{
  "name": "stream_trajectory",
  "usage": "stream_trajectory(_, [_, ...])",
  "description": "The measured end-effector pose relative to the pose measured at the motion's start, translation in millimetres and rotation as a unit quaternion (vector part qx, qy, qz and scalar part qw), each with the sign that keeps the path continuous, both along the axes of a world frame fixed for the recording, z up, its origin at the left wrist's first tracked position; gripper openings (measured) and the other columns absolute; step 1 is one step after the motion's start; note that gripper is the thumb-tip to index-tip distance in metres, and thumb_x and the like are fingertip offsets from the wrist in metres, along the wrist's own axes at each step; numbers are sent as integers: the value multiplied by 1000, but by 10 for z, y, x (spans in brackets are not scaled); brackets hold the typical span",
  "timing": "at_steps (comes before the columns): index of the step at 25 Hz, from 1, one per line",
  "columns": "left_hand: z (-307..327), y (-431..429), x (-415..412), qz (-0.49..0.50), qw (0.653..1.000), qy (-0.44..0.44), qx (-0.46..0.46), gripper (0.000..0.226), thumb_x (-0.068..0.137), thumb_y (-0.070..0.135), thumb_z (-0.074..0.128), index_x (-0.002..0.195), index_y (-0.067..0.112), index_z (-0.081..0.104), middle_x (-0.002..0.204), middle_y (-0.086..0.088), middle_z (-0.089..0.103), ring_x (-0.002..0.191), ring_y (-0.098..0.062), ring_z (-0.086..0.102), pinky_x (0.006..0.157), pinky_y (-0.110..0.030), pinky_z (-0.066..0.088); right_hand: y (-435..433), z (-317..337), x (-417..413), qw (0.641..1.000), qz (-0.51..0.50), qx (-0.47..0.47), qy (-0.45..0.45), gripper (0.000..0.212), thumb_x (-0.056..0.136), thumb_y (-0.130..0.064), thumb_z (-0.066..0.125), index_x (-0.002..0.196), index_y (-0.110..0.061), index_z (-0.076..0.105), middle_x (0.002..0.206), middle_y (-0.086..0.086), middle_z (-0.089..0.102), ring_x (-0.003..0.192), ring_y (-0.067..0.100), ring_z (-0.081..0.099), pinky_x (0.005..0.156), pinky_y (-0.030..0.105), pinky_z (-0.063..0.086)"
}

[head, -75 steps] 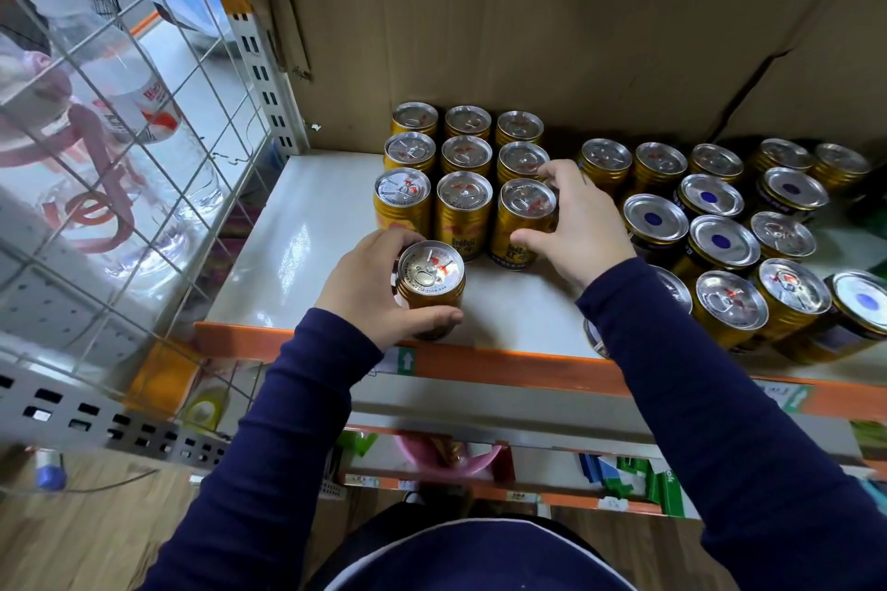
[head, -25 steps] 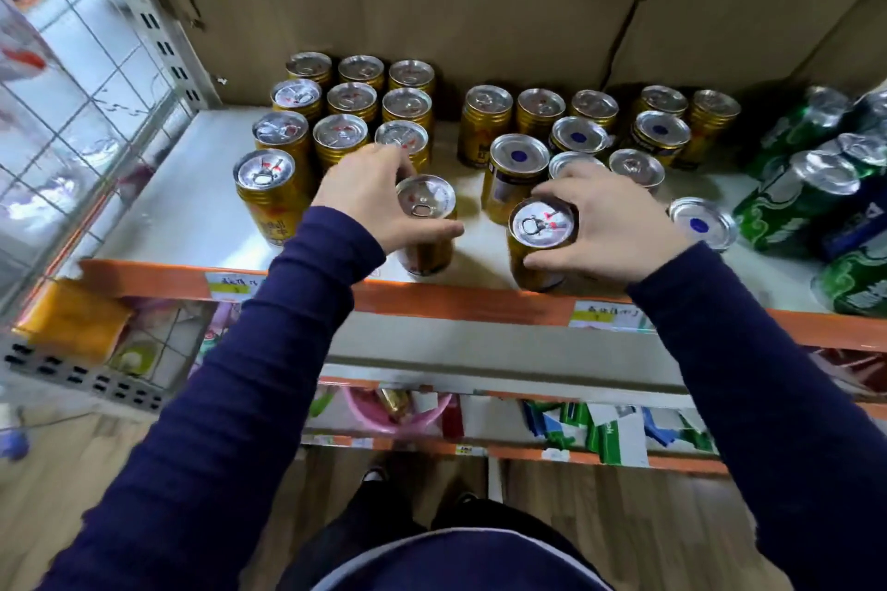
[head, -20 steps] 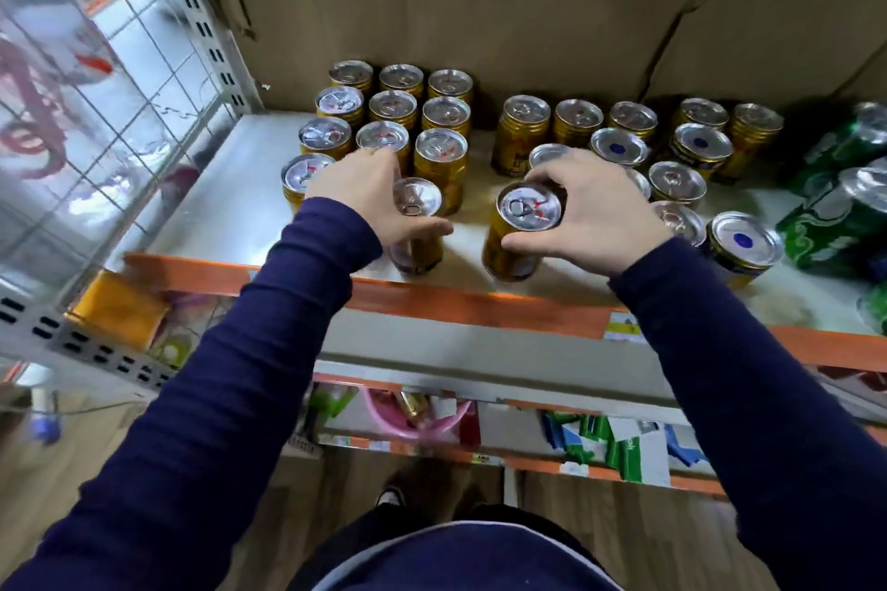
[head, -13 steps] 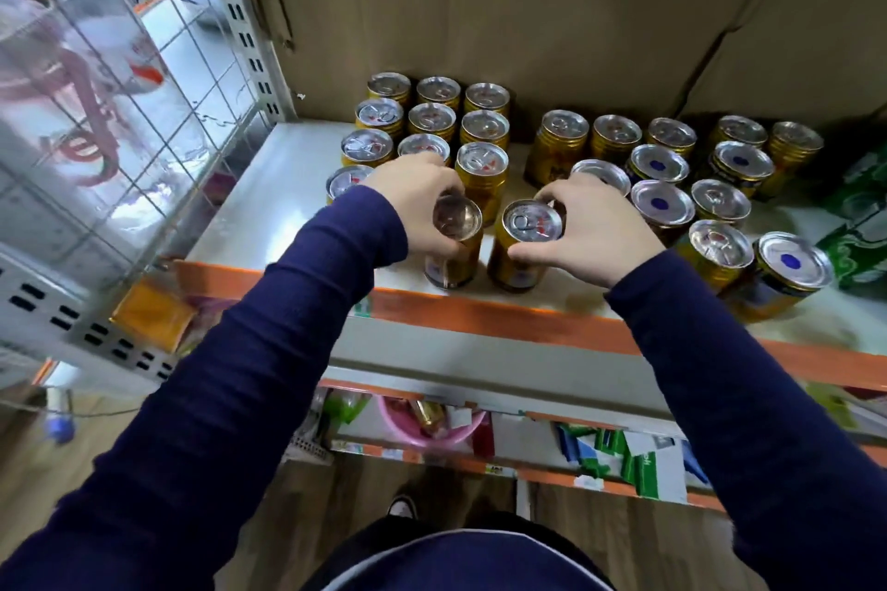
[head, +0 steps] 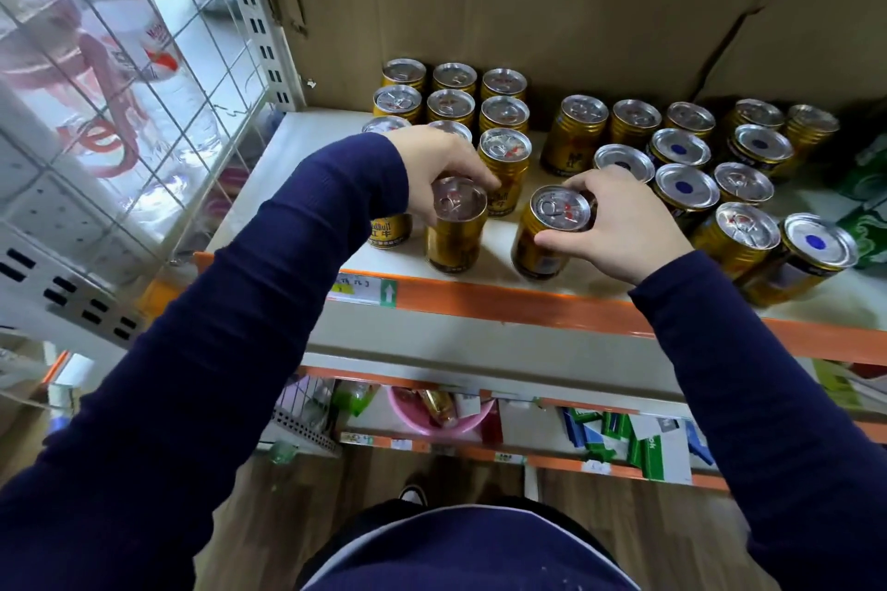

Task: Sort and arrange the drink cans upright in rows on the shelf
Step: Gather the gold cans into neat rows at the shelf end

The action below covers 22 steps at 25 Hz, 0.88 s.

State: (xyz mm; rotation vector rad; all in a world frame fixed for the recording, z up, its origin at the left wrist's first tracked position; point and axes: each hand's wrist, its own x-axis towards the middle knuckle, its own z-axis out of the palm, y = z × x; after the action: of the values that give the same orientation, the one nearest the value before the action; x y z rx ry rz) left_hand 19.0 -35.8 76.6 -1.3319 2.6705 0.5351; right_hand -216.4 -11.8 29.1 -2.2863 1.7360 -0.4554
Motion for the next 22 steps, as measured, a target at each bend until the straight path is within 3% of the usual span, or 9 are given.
stream_trajectory(2, [-58,17,-28,27,999,-26,-32,72,73,45,74,135,20,47,129,-1,52,116,-20,47,94,-32,43,2,-6,-3,1000,-2,0,-2,72,65,-54,77,121,-13,57,113,6,56,98,21,57,81,33,49])
stream_trajectory(4, [-103,36,-81,64,989,-101,-85,77,69,70,60,124,16,56,116,-7,58,102,-22,53,82,-35,51,7,2,3,1000,-3,1,-3,72,66,-53,77,122,-13,56,115,7,54,101,22,56,84,33,48])
stream_trajectory(6, [-120,29,-113,70,987,-107,-99,72,69,67,62,116,13,60,108,-8,60,93,-21,54,73,-34,52,14,8,3,1000,-5,3,-4,72,66,-52,77,123,-13,55,116,7,54,101,21,55,84,32,47])
stream_trajectory(11, [-27,-11,-32,29,994,-90,-54,69,72,39,76,133,16,51,125,-7,52,111,-24,49,90,-35,46,24,7,6,1000,-4,4,-10,72,66,-52,77,124,-13,56,116,6,54,100,20,55,84,31,47])
stream_trajectory(16, [-124,12,-7,78,989,-87,-90,76,65,55,75,125,14,54,121,-10,52,108,-24,48,90,-39,48,31,31,3,1000,-4,5,-7,72,68,-50,77,125,-13,54,118,8,52,102,21,54,85,31,45])
stream_trajectory(22, [-83,-55,-7,87,984,-92,-125,72,62,49,80,121,14,57,115,-11,52,104,-25,49,84,-39,49,28,9,-3,1000,-6,8,-17,72,67,-49,78,124,-13,55,117,7,53,103,21,54,84,30,45])
